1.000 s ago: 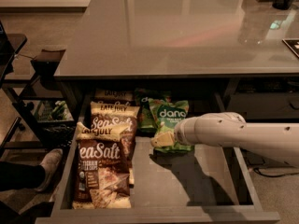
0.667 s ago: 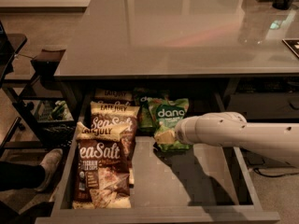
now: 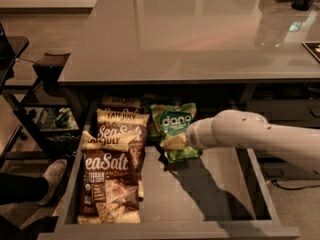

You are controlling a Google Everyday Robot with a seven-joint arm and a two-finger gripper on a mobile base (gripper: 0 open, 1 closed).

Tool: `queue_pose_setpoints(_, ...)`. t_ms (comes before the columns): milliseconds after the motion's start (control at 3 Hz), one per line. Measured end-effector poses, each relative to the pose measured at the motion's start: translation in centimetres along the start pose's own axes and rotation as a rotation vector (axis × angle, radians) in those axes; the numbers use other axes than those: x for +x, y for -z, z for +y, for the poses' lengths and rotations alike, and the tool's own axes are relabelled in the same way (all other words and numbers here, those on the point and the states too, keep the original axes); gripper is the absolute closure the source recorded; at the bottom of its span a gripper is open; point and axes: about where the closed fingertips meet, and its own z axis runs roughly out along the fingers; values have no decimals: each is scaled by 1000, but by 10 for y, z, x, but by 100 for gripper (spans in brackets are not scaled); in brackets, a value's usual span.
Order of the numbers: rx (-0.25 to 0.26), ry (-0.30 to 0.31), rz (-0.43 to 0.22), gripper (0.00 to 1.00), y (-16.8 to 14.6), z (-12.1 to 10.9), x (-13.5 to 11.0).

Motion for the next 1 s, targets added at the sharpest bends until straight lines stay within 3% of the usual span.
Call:
queue_pose_setpoints(667, -52, 92, -89, 100, 97, -30, -34)
queue_pose_setpoints(1000, -70, 164, -83, 100, 141, -54, -43)
